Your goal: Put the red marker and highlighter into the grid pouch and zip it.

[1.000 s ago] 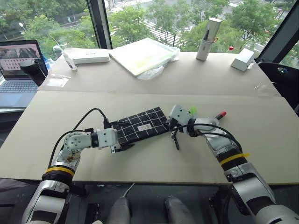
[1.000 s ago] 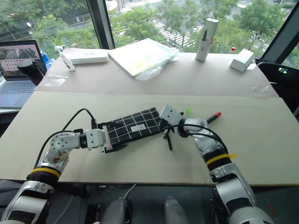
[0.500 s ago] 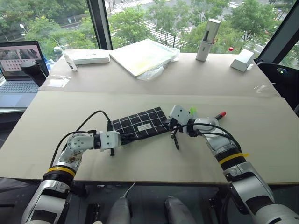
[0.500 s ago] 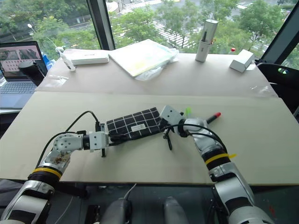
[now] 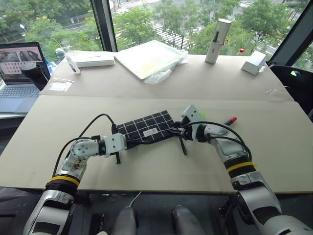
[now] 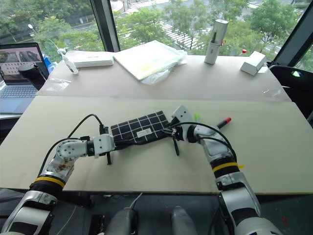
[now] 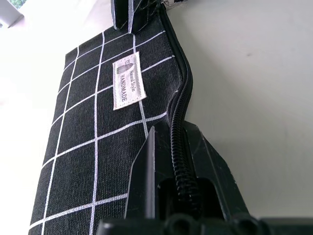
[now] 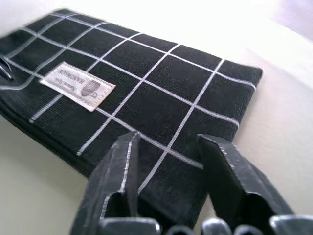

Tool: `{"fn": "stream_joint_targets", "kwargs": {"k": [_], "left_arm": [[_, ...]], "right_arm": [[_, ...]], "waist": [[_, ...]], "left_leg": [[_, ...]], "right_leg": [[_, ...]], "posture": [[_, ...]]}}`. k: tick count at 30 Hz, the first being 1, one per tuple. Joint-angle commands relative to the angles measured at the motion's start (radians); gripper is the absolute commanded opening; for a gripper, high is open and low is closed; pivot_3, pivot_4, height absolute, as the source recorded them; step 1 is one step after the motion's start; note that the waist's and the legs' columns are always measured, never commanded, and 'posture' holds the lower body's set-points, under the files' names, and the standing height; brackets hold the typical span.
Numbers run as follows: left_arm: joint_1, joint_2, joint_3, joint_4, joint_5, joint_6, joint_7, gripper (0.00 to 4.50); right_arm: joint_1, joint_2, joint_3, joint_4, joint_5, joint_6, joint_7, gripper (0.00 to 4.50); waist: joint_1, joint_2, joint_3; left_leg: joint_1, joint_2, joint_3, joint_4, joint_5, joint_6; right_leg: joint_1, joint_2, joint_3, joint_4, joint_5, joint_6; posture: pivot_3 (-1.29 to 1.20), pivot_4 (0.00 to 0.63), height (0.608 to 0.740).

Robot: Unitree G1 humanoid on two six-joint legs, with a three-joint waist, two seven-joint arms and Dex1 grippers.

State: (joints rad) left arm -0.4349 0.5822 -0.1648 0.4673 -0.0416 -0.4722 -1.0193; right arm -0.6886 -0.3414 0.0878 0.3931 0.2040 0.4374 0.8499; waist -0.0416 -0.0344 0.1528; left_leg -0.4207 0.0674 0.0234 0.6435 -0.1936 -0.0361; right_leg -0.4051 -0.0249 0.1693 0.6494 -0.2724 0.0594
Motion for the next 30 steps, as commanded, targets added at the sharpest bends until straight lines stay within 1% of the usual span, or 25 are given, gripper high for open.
{"fn": "stream_joint_targets", "kwargs": {"k": [1, 5, 8, 10, 12, 16, 20, 30], "left_arm": [[0.021, -0.019, 0.020, -0.048, -0.028, 0.057, 0.028, 0.00], [0.034, -0.041, 0.045, -0.122, -0.072, 0.142, 0.043, 0.00], [0.040, -0.042, 0.046, -0.149, -0.068, 0.166, 0.050, 0.00], [0.042, -0.043, 0.045, -0.160, -0.064, 0.177, 0.052, 0.00], [0.043, -0.043, 0.043, -0.166, -0.060, 0.183, 0.056, 0.00], [0.049, -0.041, 0.038, -0.168, -0.045, 0.185, 0.063, 0.00], [0.056, -0.042, 0.033, -0.173, -0.039, 0.186, 0.066, 0.00], [0.059, -0.058, 0.025, -0.191, -0.041, 0.197, 0.080, 0.00]], "right_arm": [[-0.033, -0.055, -0.122, -0.145, 0.139, 0.138, 0.033, 3.08], [0.001, -0.125, -0.160, -0.240, 0.152, 0.162, 0.018, 3.08], [0.069, -0.149, -0.115, -0.316, 0.123, 0.168, -0.001, 3.08], [0.107, -0.140, -0.095, -0.348, 0.122, 0.188, -0.020, 3.08], [0.143, -0.138, -0.055, -0.360, 0.085, 0.171, -0.043, 3.08], [0.187, -0.150, -0.013, -0.356, 0.049, 0.158, -0.058, 3.08], [0.186, -0.152, -0.007, -0.325, 0.030, 0.149, -0.067, 3.08], [0.166, -0.094, 0.025, -0.279, 0.024, 0.167, -0.095, 3.08]], "waist": [[0.001, 0.000, 0.000], [0.002, 0.000, 0.000], [-0.001, 0.000, 0.000], [-0.003, 0.000, 0.000], [-0.007, 0.000, 0.000], [-0.004, 0.000, 0.001], [-0.003, 0.000, 0.001], [-0.003, 0.000, 0.001]], "left_leg": [[0.000, 0.000, 0.000, 0.000, 0.000, 0.000], [-0.002, 0.000, 0.000, 0.000, 0.000, 0.000], [-0.002, 0.000, -0.001, 0.000, 0.000, 0.000], [-0.002, 0.000, -0.002, -0.001, 0.000, 0.000], [-0.002, 0.000, -0.002, 0.000, 0.000, 0.000], [-0.003, 0.000, -0.002, 0.000, 0.000, 0.000], [-0.003, 0.000, -0.002, 0.000, 0.000, 0.000], [-0.003, 0.000, -0.002, 0.000, 0.000, 0.000]], "right_leg": [[0.000, 0.000, 0.000, 0.000, 0.000, 0.000], [-0.001, 0.000, 0.000, 0.000, 0.000, 0.000], [-0.002, 0.000, -0.001, -0.001, 0.000, 0.000], [-0.001, 0.001, -0.001, -0.001, 0.000, 0.000], [-0.001, 0.000, -0.001, -0.001, 0.000, 0.000], [-0.003, 0.000, -0.001, -0.001, 0.000, 0.000], [-0.003, 0.000, -0.001, -0.001, 0.000, 0.000], [-0.003, 0.000, -0.001, -0.001, 0.000, 0.000]], "posture": [[0.00, 0.150, 0.738], [0.00, 0.150, 0.738], [0.00, 0.150, 0.738], [0.00, 0.150, 0.738], [0.00, 0.150, 0.738], [0.00, 0.150, 0.738], [0.00, 0.150, 0.738], [0.00, 0.150, 0.738]]}}
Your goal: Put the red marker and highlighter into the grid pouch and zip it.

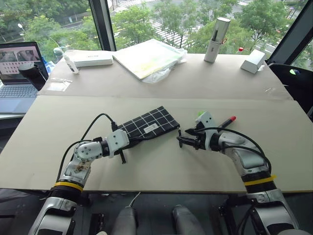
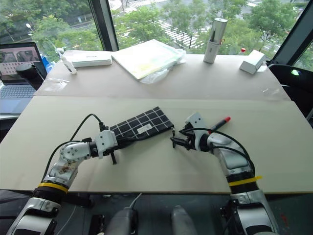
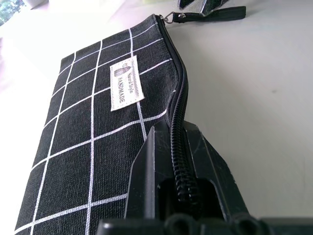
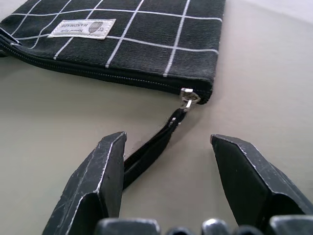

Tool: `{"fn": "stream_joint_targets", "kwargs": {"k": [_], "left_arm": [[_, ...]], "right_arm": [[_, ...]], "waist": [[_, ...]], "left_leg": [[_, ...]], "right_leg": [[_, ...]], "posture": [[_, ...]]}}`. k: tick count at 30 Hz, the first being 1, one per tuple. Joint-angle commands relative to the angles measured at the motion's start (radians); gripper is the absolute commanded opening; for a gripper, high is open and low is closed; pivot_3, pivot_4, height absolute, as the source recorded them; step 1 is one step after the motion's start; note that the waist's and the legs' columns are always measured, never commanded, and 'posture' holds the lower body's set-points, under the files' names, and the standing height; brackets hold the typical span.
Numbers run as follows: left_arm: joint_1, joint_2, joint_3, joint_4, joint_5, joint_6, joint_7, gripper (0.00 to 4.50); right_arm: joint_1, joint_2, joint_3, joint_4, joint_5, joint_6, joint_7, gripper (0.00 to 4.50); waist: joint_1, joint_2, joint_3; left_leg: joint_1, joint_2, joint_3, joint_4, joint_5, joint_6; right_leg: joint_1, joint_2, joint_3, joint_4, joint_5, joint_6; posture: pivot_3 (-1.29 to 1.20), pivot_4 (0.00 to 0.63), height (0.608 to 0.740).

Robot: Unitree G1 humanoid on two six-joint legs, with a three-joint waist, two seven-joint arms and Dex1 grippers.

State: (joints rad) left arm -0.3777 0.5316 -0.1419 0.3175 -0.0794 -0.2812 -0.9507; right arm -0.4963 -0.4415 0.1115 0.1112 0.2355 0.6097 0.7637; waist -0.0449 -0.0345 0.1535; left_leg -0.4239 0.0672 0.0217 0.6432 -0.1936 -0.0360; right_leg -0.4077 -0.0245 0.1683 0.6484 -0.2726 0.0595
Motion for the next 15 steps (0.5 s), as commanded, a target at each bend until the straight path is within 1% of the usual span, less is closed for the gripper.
{"fn": "stream_joint_targets", "kwargs": {"k": [1, 5, 7, 8, 11, 15], "left_arm": [[0.001, -0.010, 0.003, -0.044, -0.005, 0.009, 0.013, 0.00], [-0.002, -0.024, 0.011, -0.063, -0.020, 0.034, 0.021, 0.00], [-0.001, -0.027, 0.013, -0.073, -0.021, 0.044, 0.023, 0.00], [-0.001, -0.029, 0.013, -0.077, -0.021, 0.048, 0.024, 0.00], [0.000, -0.030, 0.015, -0.082, -0.020, 0.056, 0.029, 0.00], [0.002, -0.029, 0.015, -0.087, -0.017, 0.062, 0.034, 0.00]], "right_arm": [[-0.028, 0.008, 0.003, 0.008, -0.010, -0.007, -0.012, 3.08], [-0.032, 0.010, 0.011, 0.024, -0.026, -0.014, -0.014, 3.08], [-0.035, 0.008, 0.014, 0.033, -0.035, -0.019, -0.014, 2.57], [-0.036, 0.007, 0.013, 0.036, -0.036, -0.021, -0.013, 2.42], [-0.043, 0.005, 0.011, 0.044, -0.036, -0.031, -0.005, 1.30], [-0.057, 0.005, 0.024, 0.046, -0.036, -0.049, 0.028, 0.03]], "waist": [[0.000, 0.000, 0.000], [0.001, 0.000, 0.000], [0.001, 0.000, 0.000], [0.000, 0.000, 0.000], [0.000, 0.000, 0.000], [0.000, 0.000, 0.000]], "left_leg": [[0.000, 0.000, 0.000, 0.000, 0.000, 0.000], [0.000, 0.000, 0.000, 0.000, 0.000, 0.000], [0.000, 0.000, 0.000, 0.000, 0.000, 0.000], [0.000, 0.000, 0.000, 0.000, 0.000, 0.000], [0.000, 0.000, 0.000, 0.000, 0.000, 0.000], [0.000, 0.000, 0.000, 0.000, 0.000, 0.000]], "right_leg": [[0.000, 0.000, 0.000, 0.000, 0.000, 0.000], [0.000, 0.000, 0.000, 0.000, 0.000, 0.000], [0.000, 0.000, 0.000, 0.000, 0.000, 0.000], [0.000, 0.000, 0.000, 0.000, 0.000, 0.000], [0.000, 0.000, 0.000, 0.000, 0.000, 0.000], [0.000, 0.000, 0.000, 0.000, 0.000, 0.000]], "posture": [[0.00, 0.150, 0.738], [0.00, 0.150, 0.738], [0.00, 0.150, 0.738], [0.00, 0.150, 0.738], [0.00, 0.150, 0.738], [0.00, 0.150, 0.738]]}}
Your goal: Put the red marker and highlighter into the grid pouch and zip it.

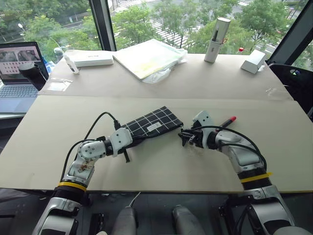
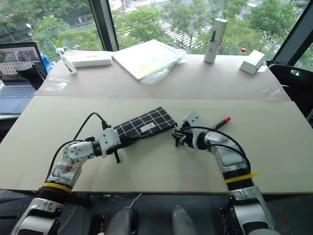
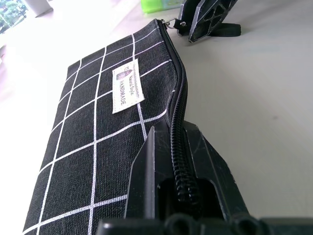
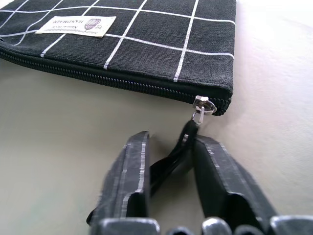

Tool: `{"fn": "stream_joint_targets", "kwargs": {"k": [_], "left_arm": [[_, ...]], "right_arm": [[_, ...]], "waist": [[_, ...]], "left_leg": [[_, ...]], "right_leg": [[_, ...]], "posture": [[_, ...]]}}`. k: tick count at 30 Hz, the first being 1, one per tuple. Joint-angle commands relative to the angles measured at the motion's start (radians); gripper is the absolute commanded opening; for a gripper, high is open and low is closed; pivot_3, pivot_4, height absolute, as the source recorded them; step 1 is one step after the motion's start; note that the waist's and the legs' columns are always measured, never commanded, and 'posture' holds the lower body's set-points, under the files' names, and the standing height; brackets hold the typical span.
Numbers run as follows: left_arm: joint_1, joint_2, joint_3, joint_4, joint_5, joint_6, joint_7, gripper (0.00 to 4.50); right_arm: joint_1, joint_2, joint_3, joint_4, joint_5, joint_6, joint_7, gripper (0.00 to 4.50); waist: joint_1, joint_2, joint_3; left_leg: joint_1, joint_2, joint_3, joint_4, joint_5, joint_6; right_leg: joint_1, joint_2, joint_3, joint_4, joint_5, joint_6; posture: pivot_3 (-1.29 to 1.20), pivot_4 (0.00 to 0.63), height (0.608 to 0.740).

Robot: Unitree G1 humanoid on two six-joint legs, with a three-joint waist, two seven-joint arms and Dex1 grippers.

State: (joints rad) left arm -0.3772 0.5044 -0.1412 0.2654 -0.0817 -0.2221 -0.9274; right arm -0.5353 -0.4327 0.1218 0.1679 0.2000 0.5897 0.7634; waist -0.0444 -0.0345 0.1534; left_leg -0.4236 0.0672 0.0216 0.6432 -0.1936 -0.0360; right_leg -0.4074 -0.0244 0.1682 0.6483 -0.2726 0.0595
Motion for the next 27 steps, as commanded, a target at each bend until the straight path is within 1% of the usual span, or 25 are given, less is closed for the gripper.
{"fn": "stream_joint_targets", "kwargs": {"k": [1, 5, 12, 20, 24, 27], "left_arm": [[0.002, -0.001, 0.015, -0.036, -0.014, 0.005, 0.011, 0.00], [0.002, -0.002, 0.013, -0.040, -0.013, 0.011, 0.012, 0.00], [-0.006, -0.011, 0.011, -0.044, -0.018, 0.023, 0.013, 0.00], [0.002, -0.023, 0.011, -0.063, -0.024, 0.040, 0.019, 0.00], [0.005, -0.024, 0.013, -0.068, -0.025, 0.045, 0.019, 0.00], [0.006, -0.024, 0.014, -0.067, -0.025, 0.046, 0.018, 0.00]], "right_arm": [[-0.022, -0.004, 0.020, -0.009, -0.007, -0.036, 0.030, 0.03], [-0.047, 0.010, 0.072, -0.015, -0.041, -0.070, 0.043, 0.03], [-0.116, 0.092, 0.138, 0.001, -0.075, -0.088, 0.044, 0.03], [-0.147, 0.159, 0.236, 0.018, -0.125, -0.128, 0.081, 0.03], [-0.162, 0.196, 0.251, -0.005, -0.115, -0.118, 0.108, 0.03], [-0.178, 0.235, 0.220, -0.031, -0.063, -0.072, 0.130, 0.03]], "waist": [[0.000, 0.000, 0.000], [0.000, 0.000, 0.000], [-0.002, 0.000, 0.000], [0.000, 0.000, 0.000], [-0.001, 0.000, 0.000], [-0.001, 0.000, 0.000]], "left_leg": [[0.000, 0.000, 0.000, 0.000, 0.000, 0.000], [0.000, 0.000, 0.000, 0.000, 0.000, 0.000], [0.000, 0.000, 0.000, 0.000, 0.000, 0.000], [0.000, 0.000, 0.000, 0.000, 0.000, 0.000], [0.000, 0.000, 0.000, 0.000, 0.000, 0.000], [0.000, 0.000, -0.001, 0.000, 0.000, 0.000]], "right_leg": [[0.000, 0.000, 0.000, 0.000, 0.000, 0.000], [0.000, 0.000, 0.000, 0.000, 0.000, 0.000], [0.000, 0.000, 0.000, 0.000, 0.000, 0.000], [0.000, 0.000, -0.001, 0.000, 0.000, 0.000], [-0.001, 0.000, -0.001, 0.000, 0.000, 0.000], [-0.001, 0.000, -0.001, 0.000, 0.000, 0.000]], "posture": [[0.00, 0.150, 0.738], [0.00, 0.150, 0.738], [0.00, 0.150, 0.738], [0.00, 0.150, 0.738], [0.00, 0.150, 0.738], [0.00, 0.150, 0.738]]}}
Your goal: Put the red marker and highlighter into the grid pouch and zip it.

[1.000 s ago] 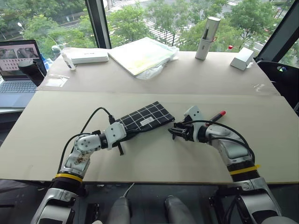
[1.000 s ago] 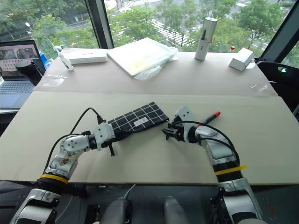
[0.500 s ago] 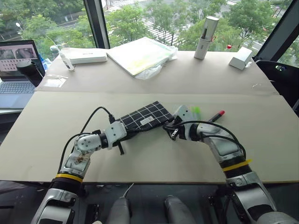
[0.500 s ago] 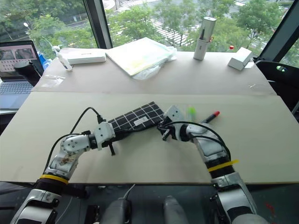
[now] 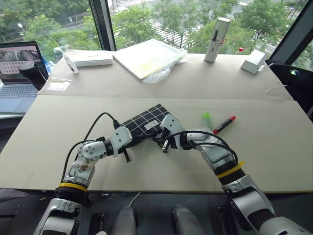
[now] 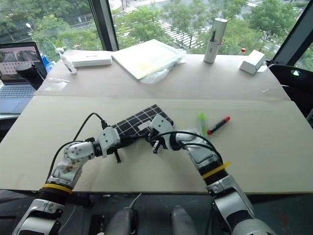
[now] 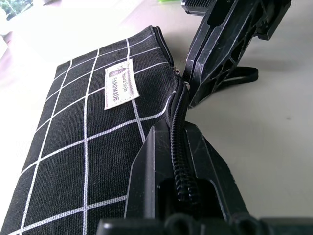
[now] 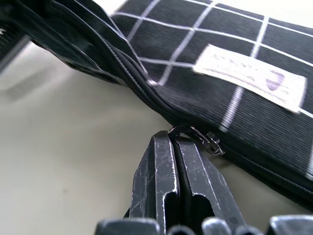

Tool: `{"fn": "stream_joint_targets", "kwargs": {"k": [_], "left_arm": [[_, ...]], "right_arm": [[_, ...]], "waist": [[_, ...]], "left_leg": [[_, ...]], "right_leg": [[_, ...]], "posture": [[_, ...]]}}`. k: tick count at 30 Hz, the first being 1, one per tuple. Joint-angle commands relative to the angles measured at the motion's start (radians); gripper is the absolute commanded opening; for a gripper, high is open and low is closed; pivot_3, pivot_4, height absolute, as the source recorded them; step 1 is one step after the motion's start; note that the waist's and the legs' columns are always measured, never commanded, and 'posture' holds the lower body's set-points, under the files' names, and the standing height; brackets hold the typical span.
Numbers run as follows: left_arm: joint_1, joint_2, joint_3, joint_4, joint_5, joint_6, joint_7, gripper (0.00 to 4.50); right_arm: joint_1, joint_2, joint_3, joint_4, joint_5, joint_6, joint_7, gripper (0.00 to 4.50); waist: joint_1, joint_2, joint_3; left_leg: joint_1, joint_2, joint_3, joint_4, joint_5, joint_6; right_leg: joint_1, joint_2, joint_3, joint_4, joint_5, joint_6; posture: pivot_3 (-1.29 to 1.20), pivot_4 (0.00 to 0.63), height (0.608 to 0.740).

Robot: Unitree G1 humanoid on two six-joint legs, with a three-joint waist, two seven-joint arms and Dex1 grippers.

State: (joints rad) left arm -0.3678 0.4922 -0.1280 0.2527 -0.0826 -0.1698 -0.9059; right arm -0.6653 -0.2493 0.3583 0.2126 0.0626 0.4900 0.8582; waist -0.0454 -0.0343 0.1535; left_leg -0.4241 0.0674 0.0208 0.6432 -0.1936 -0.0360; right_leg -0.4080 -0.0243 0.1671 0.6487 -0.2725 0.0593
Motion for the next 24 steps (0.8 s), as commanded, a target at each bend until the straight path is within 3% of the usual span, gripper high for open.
{"fn": "stream_joint_targets", "kwargs": {"k": [1, 7, 10, 15, 20, 22, 24], "left_arm": [[-0.003, -0.012, 0.002, -0.053, -0.024, -0.007, -0.004, 0.00], [-0.003, -0.017, 0.005, -0.053, -0.020, -0.005, -0.009, 0.00], [-0.002, -0.017, 0.005, -0.055, -0.021, -0.005, -0.011, 0.00], [-0.004, -0.023, 0.008, -0.061, -0.032, 0.001, -0.015, 0.00], [-0.010, -0.050, 0.035, -0.100, -0.105, 0.056, -0.020, 0.00], [-0.017, -0.065, 0.061, -0.132, -0.161, 0.112, -0.015, 0.00], [-0.020, -0.067, 0.080, -0.154, -0.197, 0.155, -0.014, 0.00]], "right_arm": [[-0.052, 0.062, -0.026, -0.084, 0.087, 0.037, 0.042, 0.03], [-0.056, 0.056, -0.056, -0.099, 0.114, 0.056, 0.057, 0.03], [-0.047, 0.031, -0.063, -0.088, 0.110, 0.065, 0.062, 0.77], [-0.028, -0.043, -0.139, -0.148, 0.197, 0.188, 0.092, 2.47], [0.078, -0.273, -0.220, -0.326, 0.309, 0.273, 0.232, 2.47], [0.179, -0.399, -0.320, -0.434, 0.403, 0.272, 0.335, 2.47], [0.225, -0.462, -0.404, -0.456, 0.448, 0.270, 0.339, 2.47]], "waist": [[0.000, 0.000, 0.000], [0.004, 0.000, 0.000], [0.003, 0.000, 0.000], [0.002, 0.000, 0.000], [0.014, 0.000, 0.000], [0.024, 0.000, 0.000], [0.024, 0.000, 0.001]], "left_leg": [[0.000, 0.000, 0.000, 0.000, 0.000, 0.000], [-0.001, 0.000, -0.001, 0.000, 0.000, 0.000], [-0.001, 0.000, -0.001, 0.000, 0.000, 0.000], [-0.001, 0.000, -0.003, 0.000, 0.000, 0.000], [-0.003, -0.001, -0.005, 0.001, 0.000, 0.000], [-0.004, -0.001, -0.006, 0.001, 0.000, 0.000], [-0.006, -0.001, -0.007, 0.001, 0.000, 0.000]], "right_leg": [[0.000, 0.000, 0.000, 0.000, 0.000, 0.000], [0.000, 0.000, -0.002, 0.000, 0.000, 0.000], [0.000, 0.000, -0.002, 0.000, 0.000, 0.000], [0.000, 0.000, -0.003, 0.000, 0.000, 0.000], [0.000, -0.001, -0.005, -0.001, 0.000, 0.000], [0.000, -0.001, -0.006, -0.002, 0.000, 0.000], [0.000, -0.001, -0.007, -0.003, -0.001, 0.000]], "posture": [[0.00, 0.150, 0.738], [0.00, 0.150, 0.738], [0.00, 0.150, 0.738], [0.00, 0.150, 0.738], [0.00, 0.150, 0.738], [0.00, 0.150, 0.738], [0.00, 0.150, 0.738]]}}
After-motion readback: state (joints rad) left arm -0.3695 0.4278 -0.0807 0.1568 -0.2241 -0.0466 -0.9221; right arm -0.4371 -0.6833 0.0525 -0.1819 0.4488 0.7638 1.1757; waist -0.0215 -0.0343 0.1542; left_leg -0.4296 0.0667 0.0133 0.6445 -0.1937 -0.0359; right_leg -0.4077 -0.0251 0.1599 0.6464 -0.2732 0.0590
